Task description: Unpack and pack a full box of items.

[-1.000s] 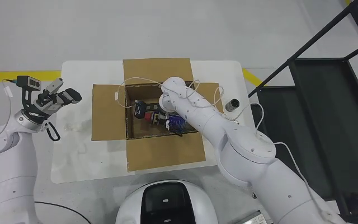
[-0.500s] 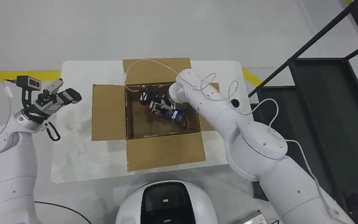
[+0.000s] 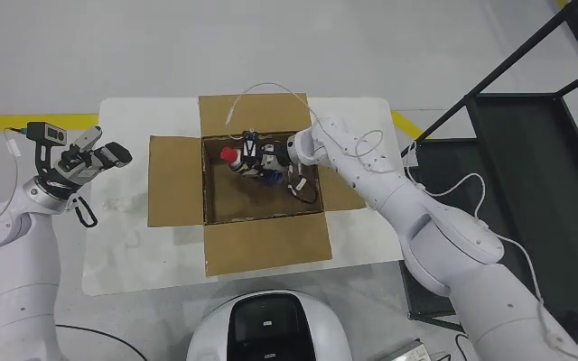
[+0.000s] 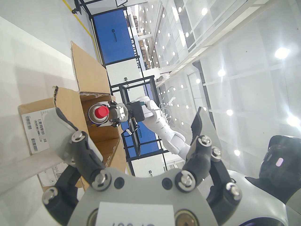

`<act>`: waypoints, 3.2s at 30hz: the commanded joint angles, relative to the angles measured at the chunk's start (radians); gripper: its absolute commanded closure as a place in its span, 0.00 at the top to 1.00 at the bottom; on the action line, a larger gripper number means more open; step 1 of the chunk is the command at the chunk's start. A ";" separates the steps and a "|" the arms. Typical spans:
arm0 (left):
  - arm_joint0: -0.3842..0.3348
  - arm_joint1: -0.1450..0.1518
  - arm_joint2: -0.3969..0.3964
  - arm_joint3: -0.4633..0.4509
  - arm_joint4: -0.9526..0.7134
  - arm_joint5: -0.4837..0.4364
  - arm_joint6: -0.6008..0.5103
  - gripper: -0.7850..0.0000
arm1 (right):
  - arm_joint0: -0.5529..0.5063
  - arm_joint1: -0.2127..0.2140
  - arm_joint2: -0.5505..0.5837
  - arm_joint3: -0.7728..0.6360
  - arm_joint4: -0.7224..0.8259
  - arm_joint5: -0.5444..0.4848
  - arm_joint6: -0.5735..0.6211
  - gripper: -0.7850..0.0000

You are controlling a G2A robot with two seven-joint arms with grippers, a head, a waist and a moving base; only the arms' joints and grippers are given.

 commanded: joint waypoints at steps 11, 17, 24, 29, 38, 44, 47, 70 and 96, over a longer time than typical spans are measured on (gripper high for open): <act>0.000 0.000 0.000 0.000 0.000 0.000 0.000 1.00 | -0.297 0.190 0.291 -0.444 -0.052 -0.021 -0.008 0.00; 0.000 0.000 0.000 0.000 0.000 0.000 0.000 1.00 | -0.461 0.258 0.466 -0.643 -0.090 -0.019 -0.058 0.00; 0.000 0.000 0.000 0.000 0.000 0.000 0.000 1.00 | -0.696 0.320 0.694 -0.831 -0.128 -0.009 -0.186 0.00; 0.000 0.000 0.000 0.000 0.000 0.000 0.000 1.00 | -0.859 0.348 0.836 -0.900 -0.175 0.020 -0.335 0.00; 0.000 0.000 0.000 0.000 0.000 0.000 0.000 1.00 | -1.018 0.367 0.956 -0.899 -0.226 0.060 -0.518 0.00; 0.000 0.000 0.000 0.000 0.000 0.000 0.000 1.00 | -1.018 0.367 0.956 -0.899 -0.226 0.060 -0.518 0.00; 0.000 0.000 0.000 0.000 0.000 0.000 0.000 1.00 | -1.018 0.367 0.956 -0.899 -0.226 0.060 -0.518 0.00; 0.000 0.000 0.000 0.000 0.000 0.000 0.000 1.00 | -1.153 0.384 1.129 -0.872 -0.234 0.113 -0.730 0.00; 0.000 0.000 0.000 0.000 0.000 0.000 0.000 1.00 | -1.246 0.373 1.103 -0.482 -0.329 0.254 -1.127 0.00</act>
